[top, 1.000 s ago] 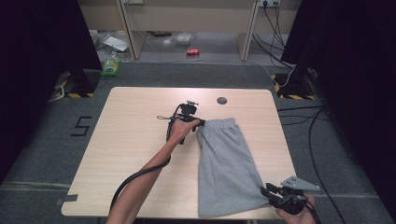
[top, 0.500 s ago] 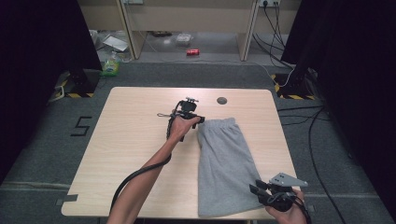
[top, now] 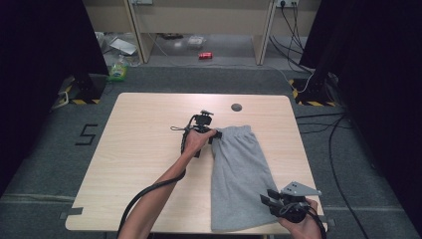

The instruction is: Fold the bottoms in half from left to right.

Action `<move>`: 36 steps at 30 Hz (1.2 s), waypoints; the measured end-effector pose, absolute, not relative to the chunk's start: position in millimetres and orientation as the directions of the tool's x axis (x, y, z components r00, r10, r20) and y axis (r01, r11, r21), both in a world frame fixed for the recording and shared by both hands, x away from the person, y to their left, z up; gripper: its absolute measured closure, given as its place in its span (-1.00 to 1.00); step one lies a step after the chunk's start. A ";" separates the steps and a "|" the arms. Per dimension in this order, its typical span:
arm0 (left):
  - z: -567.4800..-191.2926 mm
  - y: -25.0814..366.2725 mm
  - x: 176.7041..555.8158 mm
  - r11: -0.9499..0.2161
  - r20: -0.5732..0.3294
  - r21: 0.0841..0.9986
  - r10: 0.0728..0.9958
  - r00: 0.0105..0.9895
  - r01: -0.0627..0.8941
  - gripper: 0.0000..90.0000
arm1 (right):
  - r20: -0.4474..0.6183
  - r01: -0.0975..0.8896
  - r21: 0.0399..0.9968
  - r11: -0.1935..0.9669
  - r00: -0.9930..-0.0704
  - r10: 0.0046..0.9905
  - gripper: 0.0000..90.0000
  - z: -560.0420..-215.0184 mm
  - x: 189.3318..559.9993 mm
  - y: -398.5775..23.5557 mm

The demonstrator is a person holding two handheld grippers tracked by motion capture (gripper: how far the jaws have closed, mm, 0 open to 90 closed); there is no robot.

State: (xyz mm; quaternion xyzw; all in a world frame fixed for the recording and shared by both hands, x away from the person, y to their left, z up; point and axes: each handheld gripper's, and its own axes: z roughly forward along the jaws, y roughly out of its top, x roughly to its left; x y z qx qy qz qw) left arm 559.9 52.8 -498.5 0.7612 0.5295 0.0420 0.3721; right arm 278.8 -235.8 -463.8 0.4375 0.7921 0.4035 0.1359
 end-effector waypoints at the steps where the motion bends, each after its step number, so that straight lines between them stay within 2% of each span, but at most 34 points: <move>1: -498.8 52.7 560.9 -0.153 -0.341 0.618 0.832 0.438 0.771 0.35 | 0.139 0.584 0.757 0.293 -0.583 0.801 0.39 -464.2 278.6 -235.7; 2: -499.2 52.6 562.2 -0.153 -0.340 0.625 0.830 0.443 0.766 0.47 | 0.138 0.584 0.756 0.297 -0.585 0.799 0.39 -464.4 278.2 -235.1; 5: -495.5 51.4 568.5 -0.182 -0.317 0.634 0.826 0.467 0.752 0.57 | 0.140 0.580 0.755 0.307 -0.599 0.788 0.37 -464.1 276.5 -229.6; 12: -492.1 50.1 576.4 -0.226 -0.277 0.638 0.825 0.493 0.736 0.58 | 0.167 0.544 0.768 0.339 -0.680 0.714 0.28 -465.8 271.9 -189.7; 15: -490.1 50.4 576.8 -0.232 -0.273 0.640 0.823 0.498 0.733 0.50 | 0.173 0.529 0.770 0.357 -0.712 0.680 0.26 -471.3 271.5 -166.3; 19: -488.6 54.2 575.6 -0.226 -0.277 0.639 0.824 0.494 0.736 0.22 | 0.176 0.512 0.771 0.379 -0.744 0.645 0.24 -481.4 270.6 -138.7; 21: -488.0 57.4 575.1 -0.214 -0.288 0.643 0.822 0.491 0.735 0.22 | 0.176 0.507 0.769 0.389 -0.753 0.634 0.20 -486.3 269.3 -127.4; 25: -488.3 60.3 575.5 -0.197 -0.308 0.647 0.816 0.489 0.737 0.33 | 0.178 0.501 0.761 0.413 -0.773 0.609 0.10 -493.5 263.2 -107.8; 34: -494.4 56.9 579.7 -0.199 -0.279 0.671 0.825 0.492 0.714 0.54 | 0.123 0.493 0.720 0.488 -0.783 0.610 -0.13 -510.8 252.0 -84.9; 36: -494.8 56.6 579.6 -0.206 -0.271 0.674 0.824 0.497 0.709 0.56 | 0.084 0.469 0.722 0.509 -0.789 0.608 -0.07 -512.0 249.8 -83.5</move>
